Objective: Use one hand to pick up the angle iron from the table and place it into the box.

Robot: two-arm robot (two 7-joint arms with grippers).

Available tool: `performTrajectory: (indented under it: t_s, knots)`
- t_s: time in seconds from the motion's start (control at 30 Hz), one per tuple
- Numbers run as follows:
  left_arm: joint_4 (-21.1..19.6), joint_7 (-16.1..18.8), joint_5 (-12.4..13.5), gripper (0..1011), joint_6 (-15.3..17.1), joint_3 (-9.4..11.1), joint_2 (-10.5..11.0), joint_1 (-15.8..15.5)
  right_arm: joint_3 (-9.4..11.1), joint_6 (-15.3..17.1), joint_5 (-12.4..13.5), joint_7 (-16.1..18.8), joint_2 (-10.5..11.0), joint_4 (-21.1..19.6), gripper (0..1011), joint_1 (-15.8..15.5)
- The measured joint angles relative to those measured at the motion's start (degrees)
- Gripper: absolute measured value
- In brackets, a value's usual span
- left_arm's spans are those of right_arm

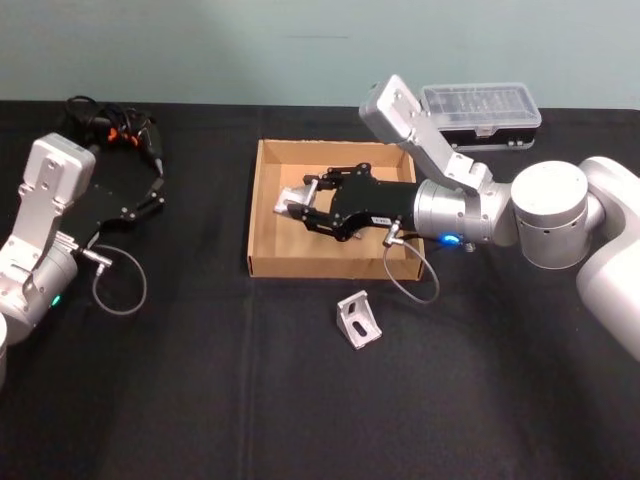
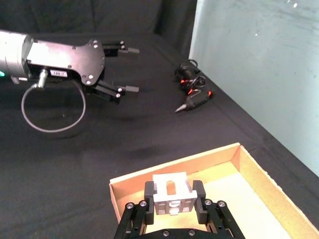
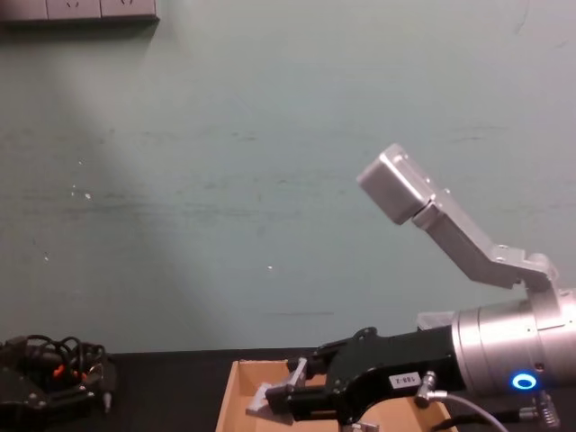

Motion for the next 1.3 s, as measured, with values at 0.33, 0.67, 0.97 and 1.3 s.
performTrajectory:
  t_s: [0.33, 0.67, 0.97, 1.3]
  knots:
    - [0.0, 0.0, 0.0, 1000, 0.0, 0.0, 0.0, 0.0, -0.9, 1.0, -2.7, 1.1, -0.8, 1.5, 456, 0.8]
    - [0.0, 0.0, 0.0, 1000, 0.0, 0.0, 0.0, 0.0, -0.9, 1.8, -3.8, 1.6, -0.7, 1.3, 626, 0.7]
    - [0.0, 0.0, 0.0, 1000, 0.0, 0.0, 0.0, 0.0, 0.2, 1.9, -4.1, 0.8, -0.5, 0.1, 890, -0.2]
    - [0.0, 0.0, 0.0, 1000, 0.0, 0.0, 0.0, 0.0, 5.9, 1.5, -1.6, -4.3, 3.0, -9.7, 1004, -5.7]
